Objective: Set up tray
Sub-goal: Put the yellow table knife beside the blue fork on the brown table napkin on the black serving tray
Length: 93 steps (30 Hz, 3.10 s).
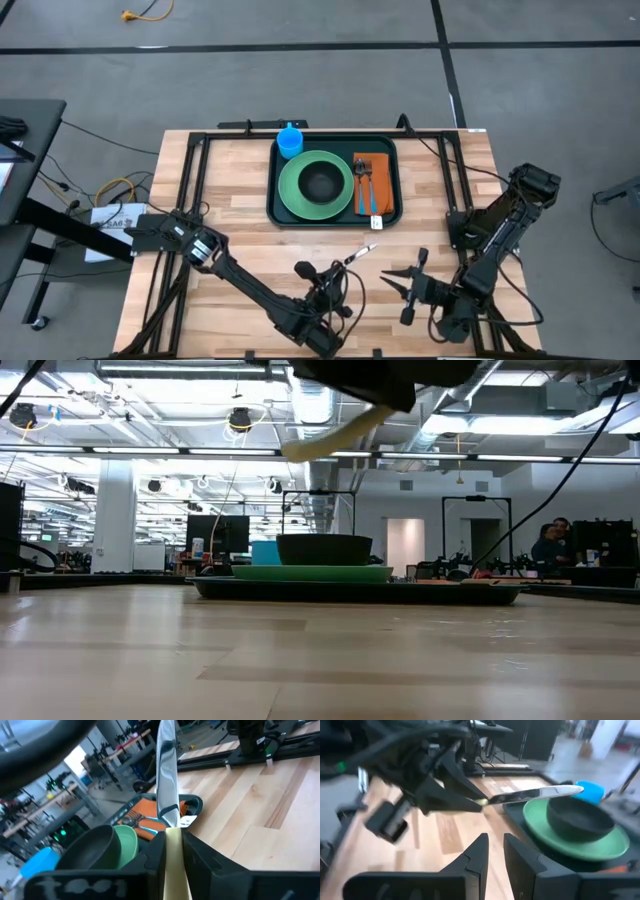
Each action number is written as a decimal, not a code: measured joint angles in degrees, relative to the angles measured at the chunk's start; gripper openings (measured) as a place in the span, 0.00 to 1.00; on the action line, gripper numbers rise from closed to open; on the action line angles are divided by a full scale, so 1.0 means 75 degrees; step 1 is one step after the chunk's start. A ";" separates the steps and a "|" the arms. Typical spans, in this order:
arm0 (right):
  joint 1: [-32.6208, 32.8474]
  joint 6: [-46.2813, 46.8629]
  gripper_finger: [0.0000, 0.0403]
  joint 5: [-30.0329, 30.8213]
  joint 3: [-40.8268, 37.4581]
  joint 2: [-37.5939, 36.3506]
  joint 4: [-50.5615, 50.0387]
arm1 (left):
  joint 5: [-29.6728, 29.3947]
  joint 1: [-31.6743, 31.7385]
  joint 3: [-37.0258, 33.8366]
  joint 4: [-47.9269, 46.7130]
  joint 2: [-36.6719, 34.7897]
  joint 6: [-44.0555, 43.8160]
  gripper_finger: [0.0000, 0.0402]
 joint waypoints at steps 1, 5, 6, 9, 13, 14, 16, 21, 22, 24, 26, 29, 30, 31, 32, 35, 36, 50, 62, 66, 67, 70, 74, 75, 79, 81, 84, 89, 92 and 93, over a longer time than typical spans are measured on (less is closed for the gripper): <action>-0.0023 -0.0340 0.14 -0.0001 0.0000 0.0000 -0.0007 | -0.0081 -0.0029 0.0000 -0.0001 0.0000 0.0054 0.09; -0.0105 -0.1234 0.14 0.0002 0.0000 0.0000 -0.0003 | -0.0241 -0.0118 0.0000 -0.0001 0.0000 0.0150 0.09; -0.0159 -0.1278 0.14 0.0004 0.0000 0.0000 0.0001 | -0.0256 -0.0133 0.0000 -0.0001 0.0000 0.0150 0.09; -0.0323 -0.1310 0.14 0.0001 0.0000 -0.0090 -0.0051 | -0.0266 -0.0147 0.0000 0.0010 0.0000 0.0191 0.09; -0.0597 -0.1334 0.14 -0.0235 0.0003 -0.0457 -0.0209 | -0.0268 -0.0145 0.0000 0.0019 0.0000 0.0206 0.09; -0.0677 -0.1335 0.14 -0.0389 0.0003 -0.0604 -0.0265 | -0.0268 -0.0142 0.0000 0.0019 0.0000 0.0206 0.09; -0.0833 -0.1452 0.14 -0.0665 0.0003 -0.0892 -0.0299 | -0.0268 -0.0142 0.0000 0.0022 0.0000 0.0206 0.09; -0.1226 -0.1852 0.14 -0.1665 0.0003 -0.1581 -0.0252 | -0.0268 -0.0145 0.0000 0.0022 -0.0003 0.0206 0.09; -0.1324 -0.1871 0.14 -0.1961 0.0003 -0.1704 -0.0247 | -0.0268 -0.0142 0.0000 0.0022 -0.0003 0.0206 0.09; -0.1547 -0.1910 0.15 -0.2562 0.0003 -0.1922 -0.0251 | -0.0268 -0.0142 0.0000 0.0022 -0.0003 0.0206 0.09; -0.1755 -0.1910 0.18 -0.3158 0.0003 -0.2113 -0.0294 | -0.0268 -0.0142 0.0000 0.0022 -0.0003 0.0206 0.09; -0.2011 -0.1910 0.25 -0.3901 0.0003 -0.2330 -0.0445 | -0.0242 -0.0142 0.0000 0.0022 -0.0003 0.0206 0.09; -0.2069 -0.1913 0.28 -0.4084 0.0003 -0.2381 -0.0540 | -0.0242 -0.0142 0.0000 0.0022 -0.0003 0.0206 0.09; -0.2116 -0.1910 0.31 -0.4235 0.0003 -0.2422 -0.0649 | -0.0242 -0.0142 0.0000 0.0022 -0.0003 0.0206 0.09; -0.2148 -0.1910 0.34 -0.4381 0.0003 -0.2467 -0.0812 | -0.0242 -0.0142 0.0000 0.0022 -0.0003 0.0206 0.09; -0.2140 -0.1830 0.42 -0.4804 0.0003 -0.2540 -0.1442 | -0.0239 -0.0142 0.0000 0.0019 -0.0006 0.0206 0.09; -0.2115 -0.1715 0.44 -0.4882 0.0003 -0.2544 -0.1672 | -0.0239 -0.0142 0.0000 0.0019 -0.0006 0.0206 0.09; -0.1824 0.0130 0.54 -0.2679 -0.1391 -0.2905 -0.0945 | -0.0250 -0.0141 0.0000 0.0018 -0.0006 0.0261 0.09; -0.1860 -0.1099 0.47 -0.2686 -0.3418 -0.3760 0.4909 | -0.0264 -0.0099 0.0003 0.0017 -0.0006 0.0337 0.09; -0.2052 -0.1044 0.44 -0.3343 -0.3418 -0.3778 0.5407 | -0.0245 -0.0090 0.0003 0.0082 -0.0006 0.0341 0.09; -0.2120 -0.1046 0.44 -0.3526 -0.3418 -0.3769 0.5540 | -0.0245 -0.0082 0.0003 0.0108 -0.0006 0.0342 0.09; -0.2361 -0.1041 0.43 -0.3949 -0.3418 -0.3714 0.5755 | -0.0244 -0.0081 0.0003 0.0136 -0.0006 0.0342 0.09; -0.2658 -0.0779 0.41 -0.4269 -0.3418 -0.3710 0.5709 | -0.0239 -0.0084 0.0003 0.0136 -0.0006 0.0342 0.09; -0.2716 -0.0745 0.41 -0.4347 -0.3418 -0.3710 0.5684 | -0.0239 -0.0081 0.0003 0.0136 -0.0006 0.0342 0.09; -0.2832 -0.0699 0.41 -0.4437 -0.3418 -0.3710 0.5617 | -0.0238 -0.0084 0.0003 0.0136 -0.0006 0.0342 0.09; -0.2832 -0.0698 0.41 -0.4441 -0.3416 -0.3710 0.5581 | -0.0239 -0.0081 0.0003 0.0136 -0.0006 0.0342 0.09; -0.2812 -0.0650 0.41 -0.4460 -0.3418 -0.3710 0.5545 | -0.0236 -0.0081 0.0003 0.0136 -0.0006 0.0342 0.09; -0.2812 -0.0633 0.39 -0.4456 -0.3418 -0.3669 0.5525 | -0.0236 -0.0081 0.0003 0.0136 -0.0006 0.0338 0.09; -0.2829 -0.0617 0.38 -0.4400 -0.3416 -0.3466 0.5557 | -0.0220 -0.0050 0.0003 0.0149 -0.0006 0.0322 0.09; -0.2832 -0.0571 0.38 -0.4397 -0.3416 -0.3386 0.5588 | -0.0169 -0.0035 0.0003 0.0187 -0.0006 0.0319 0.09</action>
